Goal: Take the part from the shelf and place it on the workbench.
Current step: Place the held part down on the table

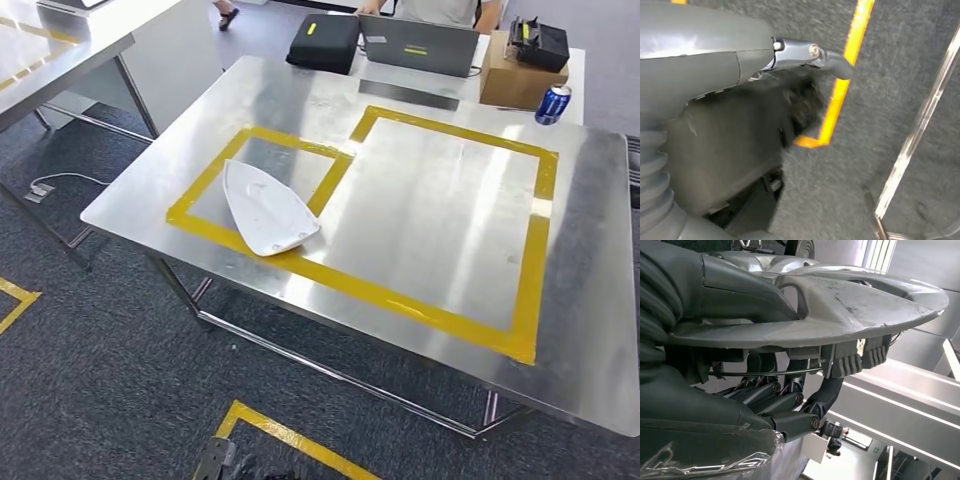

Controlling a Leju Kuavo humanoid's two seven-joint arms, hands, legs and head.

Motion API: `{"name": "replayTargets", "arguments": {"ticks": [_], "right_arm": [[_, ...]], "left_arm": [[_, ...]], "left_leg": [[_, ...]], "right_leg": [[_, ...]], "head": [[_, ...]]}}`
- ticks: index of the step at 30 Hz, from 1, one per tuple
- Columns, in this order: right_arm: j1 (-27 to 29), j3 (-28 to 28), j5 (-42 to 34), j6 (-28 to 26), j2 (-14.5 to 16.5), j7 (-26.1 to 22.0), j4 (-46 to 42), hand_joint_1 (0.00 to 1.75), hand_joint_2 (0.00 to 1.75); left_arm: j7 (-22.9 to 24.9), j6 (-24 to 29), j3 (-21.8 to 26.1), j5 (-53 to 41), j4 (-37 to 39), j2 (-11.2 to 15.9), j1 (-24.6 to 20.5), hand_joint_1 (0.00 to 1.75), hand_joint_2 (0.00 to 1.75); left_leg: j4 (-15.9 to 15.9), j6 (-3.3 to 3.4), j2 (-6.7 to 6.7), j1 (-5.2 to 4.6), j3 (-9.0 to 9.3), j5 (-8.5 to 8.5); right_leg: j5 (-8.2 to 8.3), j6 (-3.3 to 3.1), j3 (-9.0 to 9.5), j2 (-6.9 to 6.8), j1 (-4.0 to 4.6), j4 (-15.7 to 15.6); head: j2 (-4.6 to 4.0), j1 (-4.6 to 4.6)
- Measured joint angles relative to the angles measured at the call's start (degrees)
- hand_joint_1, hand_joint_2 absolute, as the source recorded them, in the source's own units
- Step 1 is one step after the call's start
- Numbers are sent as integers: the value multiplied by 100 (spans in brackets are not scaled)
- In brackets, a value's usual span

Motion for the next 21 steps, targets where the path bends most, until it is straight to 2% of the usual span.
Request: {"name": "replayTargets", "arguments": {"ticks": [1,2,3,4,5,6,7,8,9,10,11,13,14,16,18,19,20,21], "right_arm": [[-5,-3,9,8,5,0,5,175,175],[-5,-7,16,19,8,1,6,175,175],[-5,-9,25,30,9,5,7,175,175],[-12,-11,30,38,9,8,7,175,175],[-28,-10,31,45,10,11,8,175,175],[-48,-10,28,47,10,14,8,175,175],[-67,-10,23,47,10,16,9,175,175],[-85,-9,17,47,10,23,11,175,175],[-99,-9,14,48,10,34,15,175,175],[-112,-8,12,48,10,46,19,175,175],[-124,-8,10,48,10,56,22,175,175],[-140,-9,4,48,10,66,28,175,175],[-141,-11,2,48,11,70,32,175,175],[-135,-14,1,43,12,90,40,175,175],[-136,-15,-9,23,11,121,42,175,175],[-139,-16,-20,7,10,135,42,175,175],[-142,-18,-29,-9,8,144,42,175,175],[-143,-20,-35,-21,7,154,42,175,175]], "left_arm": [[12,16,5,3,3,-5,-4,0,175],[24,26,10,7,3,-16,-16,0,175],[35,31,14,9,3,-26,-34,0,175],[43,34,15,14,3,-39,-47,0,175],[54,37,17,27,3,-45,-51,0,175],[62,34,21,46,3,-47,-52,0,175],[66,25,26,69,3,-47,-51,0,175],[69,9,31,90,3,-46,-49,0,175],[70,-10,37,102,3,-45,-46,0,175],[70,-26,41,108,3,-44,-44,0,175],[70,-38,46,108,3,-44,-43,0,175],[70,-50,53,109,4,-39,-39,0,175],[69,-57,56,110,4,-33,-38,0,175],[59,-85,59,112,6,-22,-35,0,175],[31,-125,60,113,6,-20,-36,0,175],[14,-140,60,113,6,-20,-37,0,175],[2,-151,60,113,6,-20,-39,0,175],[-7,-160,60,113,5,-22,-41,0,175]], "left_leg": [[-29,0,-18,-4,7,72],[41,-1,-28,16,30,57],[66,10,-22,28,59,-22],[66,43,-19,41,98,-76],[61,74,-14,55,144,-126],[59,102,-12,57,184,-181],[58,124,-11,58,218,-228],[58,134,-15,57,251,-273],[58,137,-22,57,290,-313],[58,134,-34,57,336,-349],[58,126,-46,58,383,-380],[68,96,-66,48,447,-418],[78,76,-75,37,455,-418],[82,31,-89,20,453,-385],[79,-21,-88,15,442,-379],[155,-57,-79,17,415,-470],[338,-99,-63,24,353,-640],[653,-140,-40,42,248,-882]], "right_leg": [[-91,23,85,23,15,-54],[-166,38,177,29,19,-125],[-226,56,239,-2,19,-141],[-310,78,222,-49,24,-43],[-447,94,100,-102,34,212],[-617,96,-132,-156,49,600],[-775,82,-425,-176,66,1036],[-852,62,-720,-182,81,1413],[-798,43,-953,-182,92,1621],[-594,37,-1103,-182,96,1606],[-290,46,-1171,-182,90,1400],[320,105,-1188,-180,59,784],[493,116,-1187,-171,48,588],[603,91,-1198,-148,58,497],[657,16,-1204,-144,48,493],[689,-28,-1211,-152,37,488],[724,-73,-1227,-162,24,481],[756,-106,-1244,-173,21,479]], "head": [[0,0],[0,4],[1,12],[1,24],[1,31],[1,45],[1,45],[0,45],[1,47],[1,46],[0,48],[-1,49],[0,44],[0,30],[0,22],[0,11],[0,-5],[-1,-20]]}}
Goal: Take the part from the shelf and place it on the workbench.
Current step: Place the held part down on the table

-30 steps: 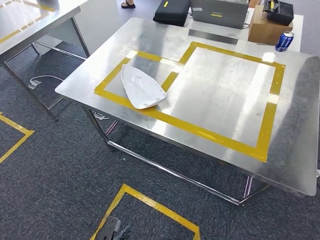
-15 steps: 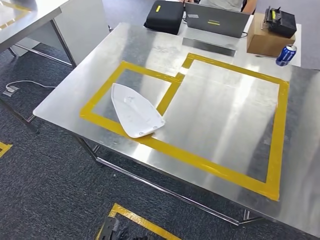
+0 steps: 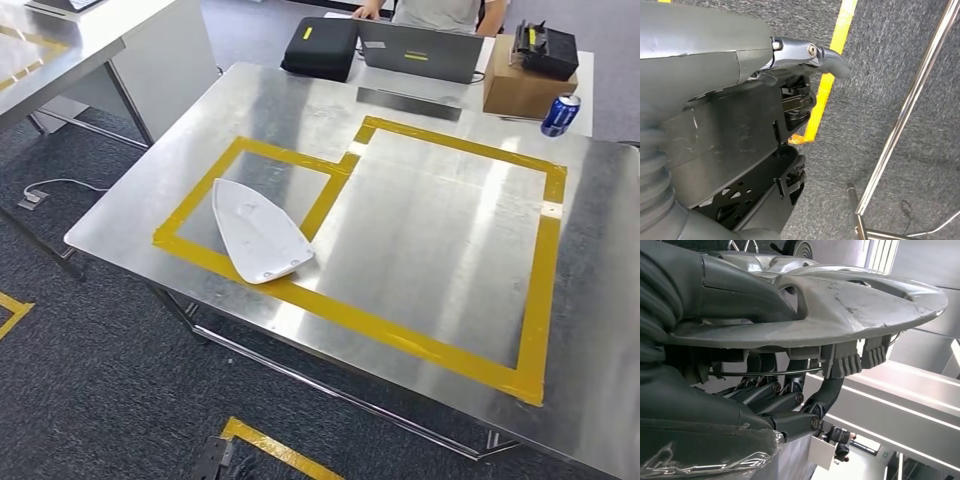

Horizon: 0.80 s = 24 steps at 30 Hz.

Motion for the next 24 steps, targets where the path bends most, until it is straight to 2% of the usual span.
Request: {"name": "replayTargets", "arguments": {"ticks": [2,3,4,5,6,8,9,11,13,14,16,18,19,21,24], "right_arm": [[5,-7,0,-9,-1,16,1,175,175],[5,-10,1,-10,-1,21,1,175,175],[5,-11,0,-11,-1,23,1,175,175],[5,-12,1,-11,-1,23,1,175,175],[5,-12,14,-17,-1,17,0,175,175],[10,-14,241,-111,-9,-59,0,175,175],[17,-11,574,-232,-40,-139,3,175,175],[49,33,1764,-597,-219,-336,75,175,175],[87,193,3135,-1044,-552,-467,305,175,175],[126,344,3748,-1353,-754,-475,482,175,175],[224,805,4627,-2201,-1151,-310,892,175,175],[340,1432,5024,-3111,-1537,21,1321,175,175],[397,1757,5055,-3446,-1725,177,1510,175,175],[515,2299,5011,-3794,-2017,379,1780,175,175],[651,2772,4943,-3918,-2266,495,2007,175,175]], "left_arm": [[-11,-9,0,0,0,0,-3,0,175],[-15,-11,0,0,0,0,-4,0,175],[-16,-12,0,0,0,0,-4,0,175],[-17,-12,0,0,0,0,-6,0,175],[-18,-2,0,-1,0,0,-10,0,175],[-19,83,-3,-18,0,-6,-23,0,175],[-9,142,-9,-42,0,-12,-28,0,175],[39,219,-40,-123,0,-21,-28,0,175],[80,178,-104,-213,-1,-19,-28,0,175],[82,102,-145,-261,-1,-16,-32,0,175],[71,-82,-238,-351,-1,-6,-45,0,175],[70,-177,-326,-413,-2,5,-59,0,175],[70,-190,-363,-427,-2,9,-64,0,175],[71,-199,-420,-433,-2,15,-68,0,175],[71,-205,-473,-433,0,24,-68,0,175]], "left_leg": [[770,-48,33,39,-228,-450],[1005,-55,40,53,-262,-559],[1020,-51,43,62,-185,-562],[820,-40,43,66,0,-485],[455,-19,43,68,280,-370],[-326,19,43,63,811,-251],[-575,26,42,63,959,-234],[-714,11,37,65,1003,-226],[-726,16,34,60,992,-199],[-725,39,34,56,981,-185],[-724,81,38,47,951,-155],[-720,112,51,37,927,-127],[-719,123,57,33,921,-115],[-717,146,57,29,910,-96],[-716,168,45,27,888,-76]], "right_leg": [[61,-28,-69,-19,1,2],[92,-27,-107,-26,2,2],[124,-22,-144,-29,3,2],[154,-14,-179,-29,3,2],[182,-2,-210,-26,3,1],[220,35,-268,-18,22,6],[230,55,-291,-17,34,9],[225,-13,-318,-25,51,-1],[235,-86,-316,-30,54,-38],[269,-62,-306,-28,51,-63],[360,47,-293,-19,40,-112],[433,123,-308,-5,28,-147],[447,140,-317,0,23,-161],[468,169,-323,-3,19,-178],[485,195,-330,-23,19,-186]], "head": [[0,-18],[0,-18],[0,-18],[0,-19],[0,-19],[1,-20],[1,-22],[2,-22],[2,-19],[2,-15],[2,-15],[2,-18],[2,-19],[2,-19],[2,-20]]}}
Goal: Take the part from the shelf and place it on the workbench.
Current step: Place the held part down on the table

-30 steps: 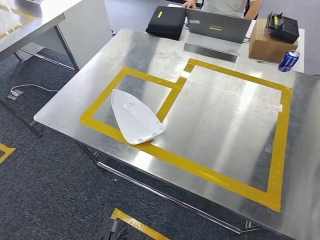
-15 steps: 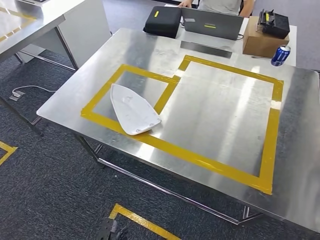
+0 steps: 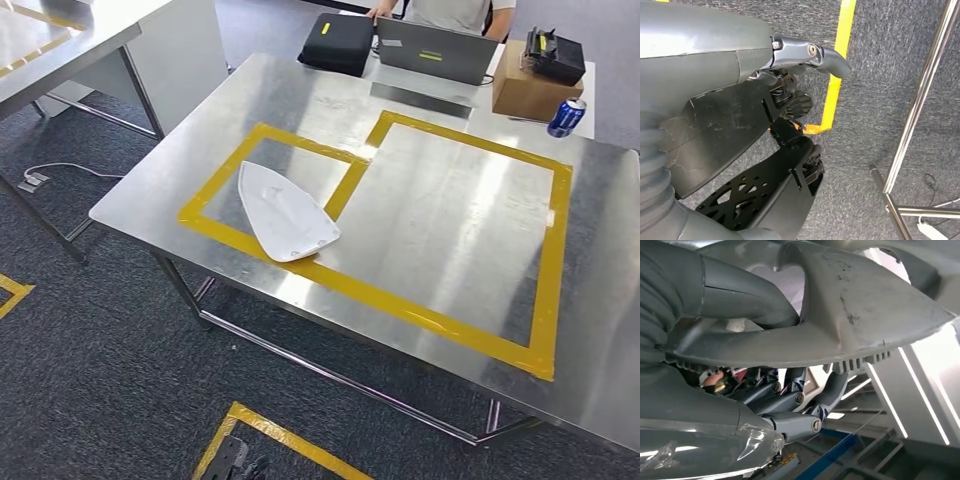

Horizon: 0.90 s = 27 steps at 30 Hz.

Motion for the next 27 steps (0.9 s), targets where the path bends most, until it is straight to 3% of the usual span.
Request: {"name": "replayTargets", "arguments": {"ticks": [4,7,12,17,22,27], "right_arm": [[139,357,183,-63,-190,117,191,175,175],[97,893,749,-393,-416,659,494,175,175],[-639,2786,1641,-1133,-1033,1975,1683,175,175],[-1347,4315,2329,-1211,-1380,2273,2608,175,175],[-1907,5604,3378,-1331,-1400,2264,3278,175,175],[-2713,6661,3636,-1386,-1075,2361,4300,175,175]], "left_arm": [[25,-3,-32,-21,-1,4,-2,0,175],[101,-18,-98,-50,-2,14,-12,0,175],[368,-20,-177,-46,-1,37,-34,0,175],[522,-15,-220,-12,-2,58,-26,0,175],[388,-73,-321,-127,-1,84,-31,0,175],[567,1,-426,-194,-2,99,-48,0,175]], "left_leg": [[-2,-16,-1,2,-34,18],[-5,-34,2,8,-61,30],[-5,-40,64,9,-77,69],[-5,-39,53,10,-152,135],[-7,-65,55,26,-183,157],[-7,-79,60,30,-203,182]], "right_leg": [[19,5,-28,5,0,4],[35,-8,-49,13,4,14],[85,-18,-103,68,5,17],[134,-19,-171,42,6,18],[158,-40,-204,51,22,24],[180,-55,-234,56,26,26]], "head": [[0,-2],[0,-1],[-1,-2],[-1,-2],[-1,-2],[-1,-3]]}}
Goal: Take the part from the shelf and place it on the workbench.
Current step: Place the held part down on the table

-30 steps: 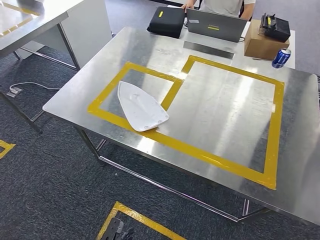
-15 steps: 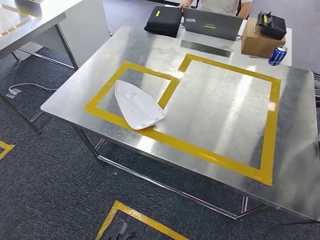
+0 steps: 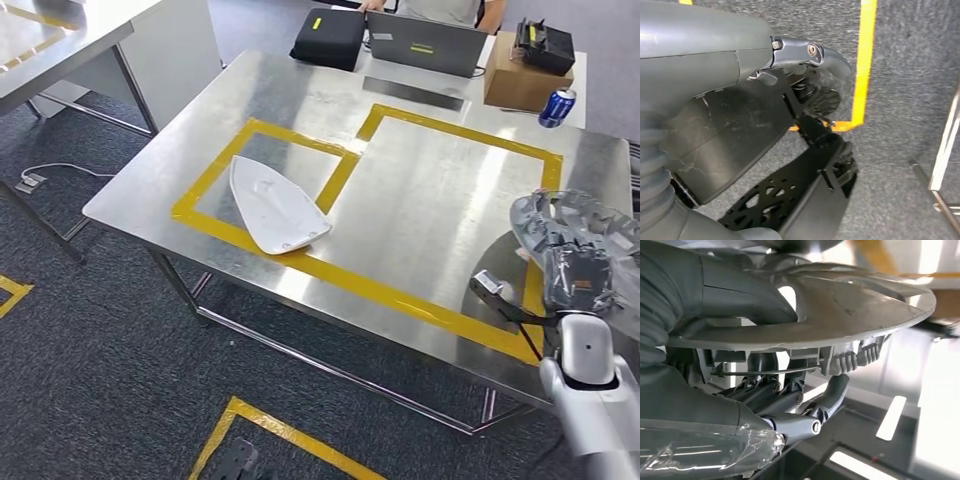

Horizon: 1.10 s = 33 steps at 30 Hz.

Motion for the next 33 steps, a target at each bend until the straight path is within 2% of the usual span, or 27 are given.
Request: {"name": "replayTargets", "arguments": {"ticks": [4,7,20,23,25,29,33], "right_arm": [[-486,568,3,-118,351,-39,613,175,175],[-659,801,1,-166,493,-26,866,175,175],[-865,1069,6,-234,635,-64,1245,175,175],[-973,1190,29,-299,789,-102,1387,175,175],[-1149,1299,-35,-148,1016,-75,1628,175,175],[-1548,1373,-448,563,1497,-50,2246,175,175],[-1836,1387,-876,1151,1756,-293,2674,175,175]], "left_arm": [[37,-37,-96,-77,-1,18,-8,0,175],[37,-43,-132,-89,0,30,-6,0,175],[51,-44,-159,-101,0,49,-4,0,175],[196,-46,-186,-142,1,56,-5,0,175],[288,-48,-236,-185,1,64,-13,0,175],[318,-46,-289,-197,0,73,-29,0,175],[339,-49,-307,-191,-1,77,-24,0,175]], "left_leg": [[0,-7,-1,3,-8,17],[0,-2,-13,5,-17,26],[0,-2,-23,2,-26,31],[0,-7,-15,4,-30,31],[0,-14,6,6,-31,32],[0,-29,21,15,-36,44],[0,-39,19,18,-42,55]], "right_leg": [[13,-7,-12,-2,3,1],[15,-9,-12,-22,6,1],[23,-9,-15,-28,4,-1],[32,-20,-24,-14,6,1],[45,-32,-39,17,7,2],[53,-39,-52,34,14,2],[64,-50,-58,30,17,3]], "head": [[-1,-1],[-1,-1],[-1,0],[0,2],[-1,-1],[-1,-1],[-1,0]]}}
